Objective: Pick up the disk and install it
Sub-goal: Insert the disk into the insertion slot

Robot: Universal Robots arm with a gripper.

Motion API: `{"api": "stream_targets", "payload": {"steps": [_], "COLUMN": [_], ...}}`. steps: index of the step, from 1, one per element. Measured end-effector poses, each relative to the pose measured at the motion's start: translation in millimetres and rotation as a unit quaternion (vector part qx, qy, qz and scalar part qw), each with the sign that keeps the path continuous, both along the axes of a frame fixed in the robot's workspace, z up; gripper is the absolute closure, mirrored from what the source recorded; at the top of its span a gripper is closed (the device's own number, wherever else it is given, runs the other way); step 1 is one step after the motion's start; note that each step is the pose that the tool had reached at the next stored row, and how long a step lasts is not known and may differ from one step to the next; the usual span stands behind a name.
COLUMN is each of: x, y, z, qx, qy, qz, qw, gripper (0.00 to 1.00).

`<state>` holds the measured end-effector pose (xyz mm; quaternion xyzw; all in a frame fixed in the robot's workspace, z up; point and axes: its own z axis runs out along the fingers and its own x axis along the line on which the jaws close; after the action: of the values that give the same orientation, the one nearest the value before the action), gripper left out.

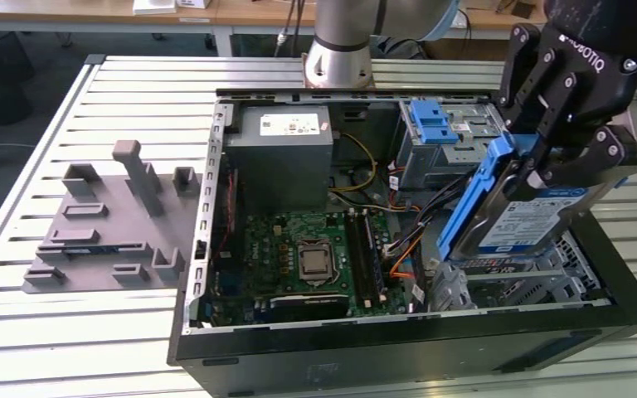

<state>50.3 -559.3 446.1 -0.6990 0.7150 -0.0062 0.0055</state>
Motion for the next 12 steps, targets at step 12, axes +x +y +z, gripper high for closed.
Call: {"api": "stream_targets", "payload": {"steps": [12], "x": [4.4], "y": [0.0], "z": [-0.3], "qx": [0.0000], "qy": [0.0000], "qz": [0.000], "qw": [1.0000], "gripper": [0.64]}}
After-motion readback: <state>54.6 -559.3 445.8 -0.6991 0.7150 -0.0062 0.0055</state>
